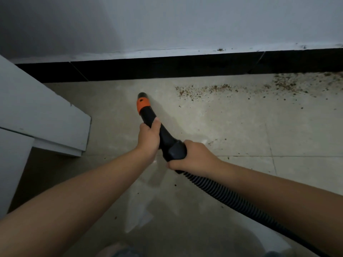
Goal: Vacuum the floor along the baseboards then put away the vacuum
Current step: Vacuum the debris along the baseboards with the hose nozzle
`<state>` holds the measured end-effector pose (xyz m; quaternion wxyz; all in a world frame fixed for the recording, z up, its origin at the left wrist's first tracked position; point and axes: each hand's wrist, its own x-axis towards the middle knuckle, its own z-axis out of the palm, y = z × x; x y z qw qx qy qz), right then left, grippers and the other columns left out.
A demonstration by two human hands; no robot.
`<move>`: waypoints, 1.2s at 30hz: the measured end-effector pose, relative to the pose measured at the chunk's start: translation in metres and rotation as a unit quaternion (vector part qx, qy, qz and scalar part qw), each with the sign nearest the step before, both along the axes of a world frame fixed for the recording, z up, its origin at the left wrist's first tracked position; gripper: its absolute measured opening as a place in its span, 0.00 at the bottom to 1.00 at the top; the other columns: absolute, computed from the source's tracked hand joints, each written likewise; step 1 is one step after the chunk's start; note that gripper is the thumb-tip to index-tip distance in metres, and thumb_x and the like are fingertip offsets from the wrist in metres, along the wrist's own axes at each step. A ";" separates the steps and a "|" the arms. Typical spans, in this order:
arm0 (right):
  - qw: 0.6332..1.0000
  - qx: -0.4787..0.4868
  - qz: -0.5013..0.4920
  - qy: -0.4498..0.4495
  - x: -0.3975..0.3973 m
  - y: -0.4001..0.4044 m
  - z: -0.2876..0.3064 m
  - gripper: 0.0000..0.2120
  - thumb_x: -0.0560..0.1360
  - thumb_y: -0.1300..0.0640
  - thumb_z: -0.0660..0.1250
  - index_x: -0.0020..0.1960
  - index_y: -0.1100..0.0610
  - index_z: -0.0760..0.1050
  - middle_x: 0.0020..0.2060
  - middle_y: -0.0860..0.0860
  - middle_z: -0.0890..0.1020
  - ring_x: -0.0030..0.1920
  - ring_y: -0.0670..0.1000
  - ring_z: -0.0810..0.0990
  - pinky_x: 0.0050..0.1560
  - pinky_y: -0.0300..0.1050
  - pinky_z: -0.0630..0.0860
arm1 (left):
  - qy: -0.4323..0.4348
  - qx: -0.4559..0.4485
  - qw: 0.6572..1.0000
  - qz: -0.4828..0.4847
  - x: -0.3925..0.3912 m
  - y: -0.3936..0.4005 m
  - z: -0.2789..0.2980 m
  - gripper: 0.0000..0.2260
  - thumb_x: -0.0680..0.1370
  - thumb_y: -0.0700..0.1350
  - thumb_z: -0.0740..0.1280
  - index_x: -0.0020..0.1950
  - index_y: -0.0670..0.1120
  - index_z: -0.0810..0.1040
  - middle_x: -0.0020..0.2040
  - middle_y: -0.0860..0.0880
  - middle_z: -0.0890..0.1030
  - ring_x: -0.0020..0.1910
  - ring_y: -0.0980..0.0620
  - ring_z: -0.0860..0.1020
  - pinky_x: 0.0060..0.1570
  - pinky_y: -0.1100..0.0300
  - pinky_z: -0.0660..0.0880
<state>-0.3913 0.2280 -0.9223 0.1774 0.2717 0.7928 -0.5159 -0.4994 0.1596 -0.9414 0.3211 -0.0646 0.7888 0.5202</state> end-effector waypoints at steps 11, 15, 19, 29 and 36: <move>0.997 0.059 -0.049 -0.031 0.019 0.025 0.016 0.17 0.68 0.47 0.72 0.47 0.53 0.67 0.37 0.44 0.75 0.35 0.40 0.73 0.26 0.29 0.65 | -0.043 0.058 0.996 -0.060 0.008 0.038 -0.004 0.18 0.80 0.50 0.57 0.64 0.39 0.65 0.53 0.41 0.74 0.51 0.44 0.75 0.56 0.48 0.75; 0.994 0.069 -0.076 -0.043 0.030 0.036 0.021 0.15 0.68 0.49 0.72 0.43 0.51 0.66 0.36 0.43 0.74 0.34 0.39 0.73 0.25 0.28 0.66 | -0.050 0.066 0.993 -0.084 0.019 0.055 0.002 0.18 0.81 0.50 0.57 0.64 0.39 0.64 0.52 0.43 0.73 0.51 0.46 0.74 0.54 0.51 0.74; 0.992 0.068 -0.096 -0.042 0.031 0.046 0.024 0.15 0.68 0.48 0.72 0.46 0.53 0.68 0.38 0.44 0.75 0.35 0.39 0.73 0.27 0.30 0.66 | -0.058 0.070 0.992 -0.087 0.021 0.071 0.007 0.18 0.80 0.51 0.57 0.63 0.40 0.64 0.52 0.43 0.73 0.50 0.46 0.74 0.52 0.52 0.74; 0.987 0.069 -0.131 -0.055 0.048 0.065 0.030 0.15 0.67 0.48 0.72 0.43 0.52 0.68 0.38 0.46 0.76 0.36 0.42 0.75 0.30 0.35 0.68 | -0.090 0.083 0.986 -0.113 0.037 0.096 0.013 0.18 0.81 0.51 0.57 0.64 0.40 0.64 0.52 0.43 0.73 0.50 0.46 0.74 0.51 0.52 0.74; 0.985 0.075 -0.145 -0.053 0.060 0.077 0.034 0.15 0.67 0.48 0.72 0.43 0.55 0.69 0.37 0.49 0.76 0.35 0.45 0.74 0.30 0.37 0.66 | -0.099 0.069 0.983 -0.136 0.049 0.113 0.021 0.20 0.81 0.51 0.57 0.66 0.40 0.63 0.55 0.42 0.73 0.51 0.46 0.73 0.50 0.53 0.74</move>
